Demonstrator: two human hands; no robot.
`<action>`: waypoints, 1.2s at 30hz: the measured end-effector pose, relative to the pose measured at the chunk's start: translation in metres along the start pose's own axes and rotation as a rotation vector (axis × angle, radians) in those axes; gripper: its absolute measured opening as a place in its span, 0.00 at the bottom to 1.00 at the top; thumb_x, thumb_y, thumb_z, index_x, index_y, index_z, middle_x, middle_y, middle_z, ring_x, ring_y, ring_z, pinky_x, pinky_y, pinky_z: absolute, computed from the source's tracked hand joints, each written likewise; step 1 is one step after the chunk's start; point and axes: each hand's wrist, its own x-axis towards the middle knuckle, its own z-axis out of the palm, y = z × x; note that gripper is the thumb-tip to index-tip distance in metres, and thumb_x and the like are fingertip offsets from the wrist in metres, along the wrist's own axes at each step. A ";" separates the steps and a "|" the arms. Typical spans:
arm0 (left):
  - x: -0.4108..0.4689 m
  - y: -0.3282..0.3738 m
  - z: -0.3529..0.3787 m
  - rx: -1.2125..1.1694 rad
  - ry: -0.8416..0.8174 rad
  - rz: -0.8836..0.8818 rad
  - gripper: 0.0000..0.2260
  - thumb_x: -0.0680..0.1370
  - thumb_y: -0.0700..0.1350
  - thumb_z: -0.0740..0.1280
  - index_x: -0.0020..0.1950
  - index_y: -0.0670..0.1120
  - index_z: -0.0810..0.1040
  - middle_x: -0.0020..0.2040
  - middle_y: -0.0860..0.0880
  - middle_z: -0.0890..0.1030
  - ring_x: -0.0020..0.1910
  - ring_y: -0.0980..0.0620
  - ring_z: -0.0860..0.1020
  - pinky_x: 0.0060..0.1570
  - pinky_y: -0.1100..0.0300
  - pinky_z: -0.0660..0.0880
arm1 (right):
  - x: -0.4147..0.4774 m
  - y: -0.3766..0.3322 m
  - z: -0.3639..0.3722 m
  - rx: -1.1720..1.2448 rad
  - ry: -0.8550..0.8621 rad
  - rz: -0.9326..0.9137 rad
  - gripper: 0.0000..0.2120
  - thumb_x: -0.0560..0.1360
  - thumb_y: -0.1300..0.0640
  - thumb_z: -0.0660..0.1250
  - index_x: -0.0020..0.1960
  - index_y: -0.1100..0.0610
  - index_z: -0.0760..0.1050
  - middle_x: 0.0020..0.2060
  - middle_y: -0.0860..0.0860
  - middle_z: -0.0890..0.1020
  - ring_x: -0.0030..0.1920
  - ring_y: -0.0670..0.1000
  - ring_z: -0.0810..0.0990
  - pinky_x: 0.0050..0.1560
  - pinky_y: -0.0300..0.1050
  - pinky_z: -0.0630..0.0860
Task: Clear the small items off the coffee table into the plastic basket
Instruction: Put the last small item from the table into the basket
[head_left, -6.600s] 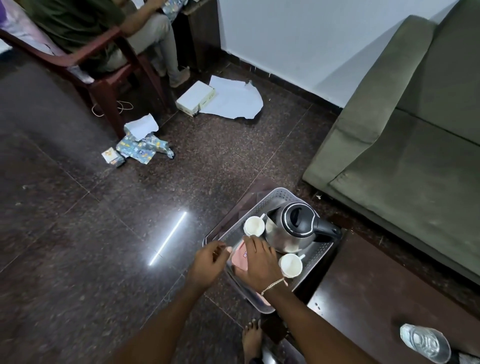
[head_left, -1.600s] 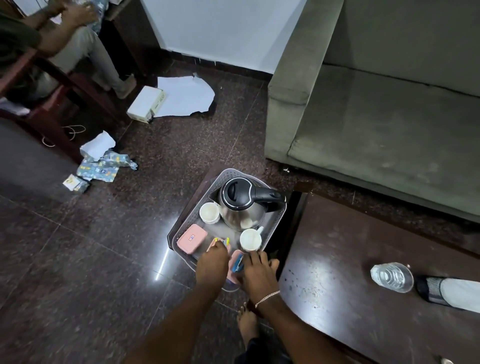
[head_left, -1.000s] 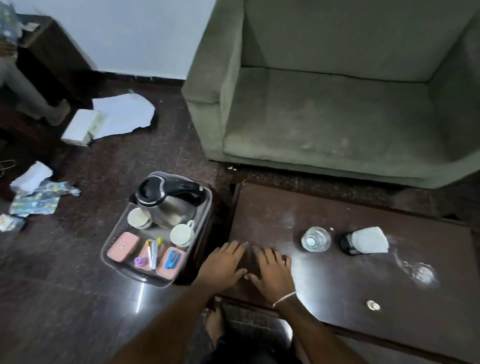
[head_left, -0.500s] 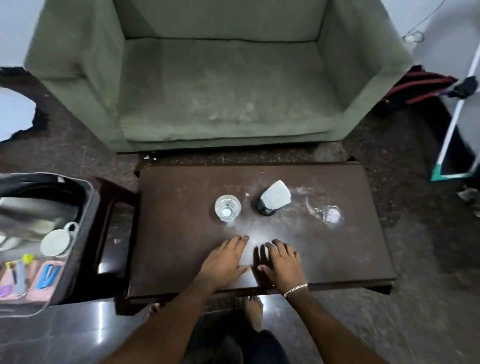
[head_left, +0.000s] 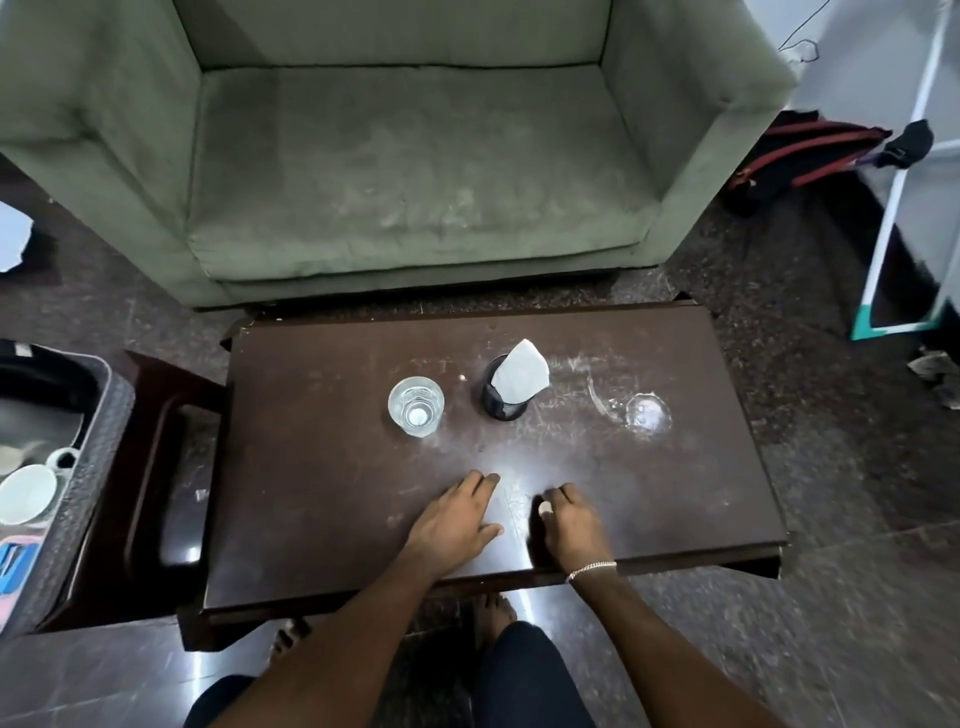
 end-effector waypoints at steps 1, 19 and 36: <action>-0.003 -0.001 -0.002 -0.013 0.001 -0.011 0.30 0.79 0.57 0.67 0.77 0.50 0.60 0.68 0.50 0.69 0.66 0.45 0.75 0.61 0.45 0.78 | 0.000 -0.005 0.000 0.038 0.015 -0.002 0.12 0.76 0.64 0.65 0.59 0.61 0.78 0.55 0.57 0.78 0.53 0.60 0.78 0.55 0.50 0.74; -0.156 -0.093 -0.179 -0.173 0.325 -0.262 0.12 0.81 0.50 0.65 0.61 0.47 0.75 0.58 0.47 0.78 0.57 0.43 0.79 0.55 0.47 0.76 | -0.012 -0.293 -0.066 0.265 -0.008 -0.502 0.13 0.73 0.69 0.69 0.57 0.65 0.80 0.51 0.60 0.82 0.53 0.59 0.82 0.58 0.45 0.75; -0.411 -0.317 -0.243 -0.386 0.558 -0.823 0.23 0.81 0.50 0.66 0.75 0.48 0.68 0.69 0.48 0.75 0.66 0.46 0.76 0.62 0.53 0.71 | -0.059 -0.635 0.061 0.174 -0.275 -0.913 0.09 0.75 0.63 0.69 0.55 0.60 0.79 0.49 0.57 0.81 0.50 0.58 0.80 0.52 0.44 0.70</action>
